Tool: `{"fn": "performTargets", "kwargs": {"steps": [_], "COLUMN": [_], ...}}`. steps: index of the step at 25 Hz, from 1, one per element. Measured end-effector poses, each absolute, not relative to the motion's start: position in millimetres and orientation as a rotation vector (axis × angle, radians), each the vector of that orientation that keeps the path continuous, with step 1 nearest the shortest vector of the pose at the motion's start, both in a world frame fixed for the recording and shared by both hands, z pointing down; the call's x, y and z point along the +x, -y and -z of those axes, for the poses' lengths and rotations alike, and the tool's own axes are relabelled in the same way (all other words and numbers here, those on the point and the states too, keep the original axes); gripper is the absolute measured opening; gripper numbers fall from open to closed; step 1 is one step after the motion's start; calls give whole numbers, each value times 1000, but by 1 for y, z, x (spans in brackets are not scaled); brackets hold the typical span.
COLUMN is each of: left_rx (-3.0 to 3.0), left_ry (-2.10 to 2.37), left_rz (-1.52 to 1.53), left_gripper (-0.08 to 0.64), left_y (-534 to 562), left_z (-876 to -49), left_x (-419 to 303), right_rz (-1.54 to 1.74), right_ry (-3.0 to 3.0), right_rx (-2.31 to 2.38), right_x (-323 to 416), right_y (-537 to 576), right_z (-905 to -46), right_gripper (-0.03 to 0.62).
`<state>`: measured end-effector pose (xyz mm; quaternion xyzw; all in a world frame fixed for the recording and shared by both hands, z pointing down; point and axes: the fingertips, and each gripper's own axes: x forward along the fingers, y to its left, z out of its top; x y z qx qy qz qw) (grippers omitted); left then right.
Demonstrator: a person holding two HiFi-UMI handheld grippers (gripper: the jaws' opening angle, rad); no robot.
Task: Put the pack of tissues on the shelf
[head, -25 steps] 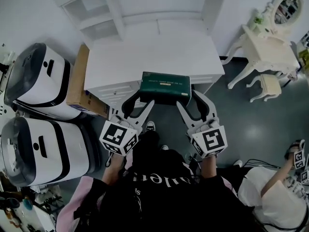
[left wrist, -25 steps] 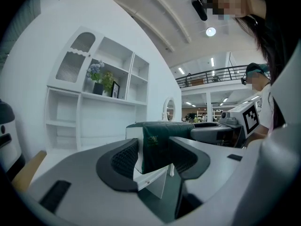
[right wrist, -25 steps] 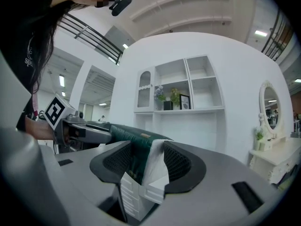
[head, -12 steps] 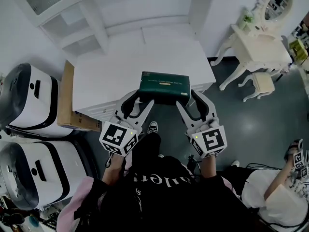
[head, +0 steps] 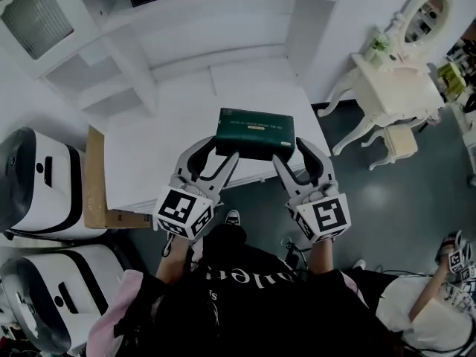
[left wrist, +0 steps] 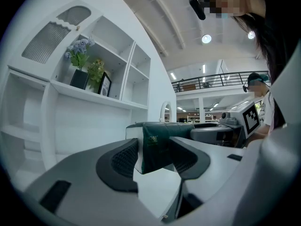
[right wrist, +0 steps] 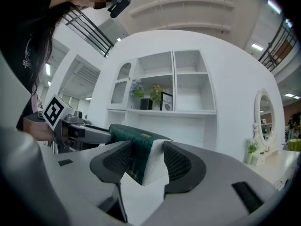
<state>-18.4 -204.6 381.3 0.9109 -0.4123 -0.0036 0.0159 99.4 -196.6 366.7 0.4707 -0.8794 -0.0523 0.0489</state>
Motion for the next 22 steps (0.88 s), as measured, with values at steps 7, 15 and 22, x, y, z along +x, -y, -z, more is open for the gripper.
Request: {"fn": "performTargets", "kwargs": {"steps": [7,15,22], "left_rx": [2871,3007,3087], "left_ry": [1253,1221,1187], "left_rz": [48,108,189], "left_gripper": [215,215,215], "left_y": [271,324,354], "left_z": [-372,-330,-291], "left_x": [-27,-29,-12], "right_rz": [222,341,502], "right_ry": [2668,2655,2630], "right_rx": [1455,1516,1554], "right_x": [91,89,104], "right_y": [262,313,337], "right_z": [-354,-317,-273], "right_gripper": [242,242,242]}}
